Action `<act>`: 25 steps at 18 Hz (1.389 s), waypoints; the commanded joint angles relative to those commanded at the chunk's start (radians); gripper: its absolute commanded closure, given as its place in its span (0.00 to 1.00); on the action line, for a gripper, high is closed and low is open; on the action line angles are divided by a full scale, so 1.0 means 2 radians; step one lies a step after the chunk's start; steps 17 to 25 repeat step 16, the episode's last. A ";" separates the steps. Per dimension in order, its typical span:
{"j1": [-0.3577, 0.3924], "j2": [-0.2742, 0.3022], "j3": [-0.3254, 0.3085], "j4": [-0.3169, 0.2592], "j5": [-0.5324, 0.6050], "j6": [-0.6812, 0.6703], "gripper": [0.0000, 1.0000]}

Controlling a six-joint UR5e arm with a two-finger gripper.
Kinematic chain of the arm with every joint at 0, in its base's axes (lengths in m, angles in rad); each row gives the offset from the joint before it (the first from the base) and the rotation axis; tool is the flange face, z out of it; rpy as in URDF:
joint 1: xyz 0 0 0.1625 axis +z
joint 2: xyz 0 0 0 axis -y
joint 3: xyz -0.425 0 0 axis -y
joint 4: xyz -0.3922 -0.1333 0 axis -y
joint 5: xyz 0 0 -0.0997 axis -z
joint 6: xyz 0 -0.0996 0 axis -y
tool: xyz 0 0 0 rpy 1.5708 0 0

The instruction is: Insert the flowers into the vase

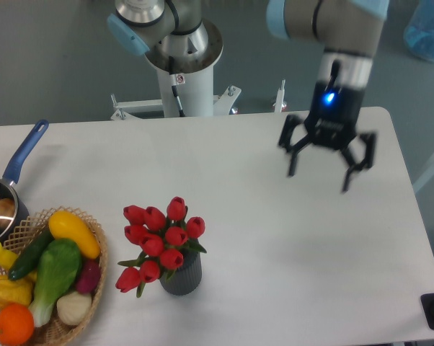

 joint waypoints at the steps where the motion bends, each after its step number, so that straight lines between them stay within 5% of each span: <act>1: 0.003 0.009 0.000 -0.015 0.028 0.015 0.00; 6: 0.020 0.042 0.010 -0.108 0.134 0.173 0.00; 12: 0.071 0.068 0.007 -0.164 0.130 0.279 0.00; 25: 0.087 0.072 0.005 -0.167 0.103 0.282 0.00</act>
